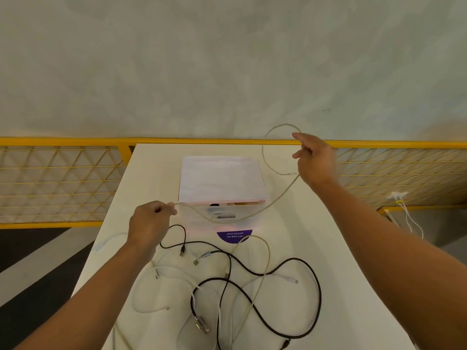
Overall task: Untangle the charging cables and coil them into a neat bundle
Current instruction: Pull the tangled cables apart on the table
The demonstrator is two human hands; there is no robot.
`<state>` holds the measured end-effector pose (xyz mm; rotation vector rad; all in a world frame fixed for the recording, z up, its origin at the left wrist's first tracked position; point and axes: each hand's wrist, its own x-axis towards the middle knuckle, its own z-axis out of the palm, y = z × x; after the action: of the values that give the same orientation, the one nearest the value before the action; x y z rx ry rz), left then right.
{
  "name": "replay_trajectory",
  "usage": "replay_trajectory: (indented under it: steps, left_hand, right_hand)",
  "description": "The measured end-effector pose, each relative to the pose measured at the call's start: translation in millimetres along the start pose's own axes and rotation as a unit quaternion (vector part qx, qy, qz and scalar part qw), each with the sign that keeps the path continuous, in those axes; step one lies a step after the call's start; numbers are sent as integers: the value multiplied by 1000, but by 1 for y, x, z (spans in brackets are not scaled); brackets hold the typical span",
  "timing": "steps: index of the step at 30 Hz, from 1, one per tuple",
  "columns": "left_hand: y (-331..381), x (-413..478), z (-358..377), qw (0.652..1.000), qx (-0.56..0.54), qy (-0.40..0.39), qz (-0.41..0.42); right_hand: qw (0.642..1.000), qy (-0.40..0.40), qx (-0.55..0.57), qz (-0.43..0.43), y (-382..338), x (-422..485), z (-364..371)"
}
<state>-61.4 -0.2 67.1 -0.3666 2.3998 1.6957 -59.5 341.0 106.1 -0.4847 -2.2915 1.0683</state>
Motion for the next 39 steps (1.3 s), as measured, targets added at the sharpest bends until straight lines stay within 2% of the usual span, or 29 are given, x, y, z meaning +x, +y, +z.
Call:
replay_trajectory:
  steps: [3,7,11,13,15,18,22,24,30,33,36,39]
  left_hand:
    - [-2,-2,3,1000,16,-12,10]
    - [-7,-9,3,999,32,-37,8]
    - [-15,-14,0,997,63,-44,-20]
    - [-19,-15,-1,997,63,-42,-30]
    - [-20,-18,-1,996,66,-41,-33]
    - [-20,-23,-2,997,64,-44,-29]
    - [-25,-24,-5,996,66,-44,-34]
    - [-30,-23,-6,997,46,-53,-42]
    - [-33,-29,-9,996,11,-88,-17]
    - [-32,-29,-10,996,-23,-88,0]
    - [-29,-29,-12,994,-64,-92,4]
    - [-23,-32,-14,991,-89,-95,15]
  right_hand:
    - [998,-41,-19,34,27,-14,17]
    - [978,-95,-65,175,71,-42,31]
    - [909,-235,-129,321,93,-64,38]
    - [876,-305,-144,345,90,-73,39]
    - [864,-337,-145,345,88,-80,40]
    - [868,-342,-126,338,92,-87,40]
    - [905,-291,-82,299,98,-87,36]
    - [913,-281,-112,274,98,-83,31]
    - [856,-387,-231,252,84,-99,27]
    - [843,-395,-295,216,81,-117,35]
    - [847,-360,-326,214,89,-144,45]
    - [863,-345,-282,236,89,-171,55]
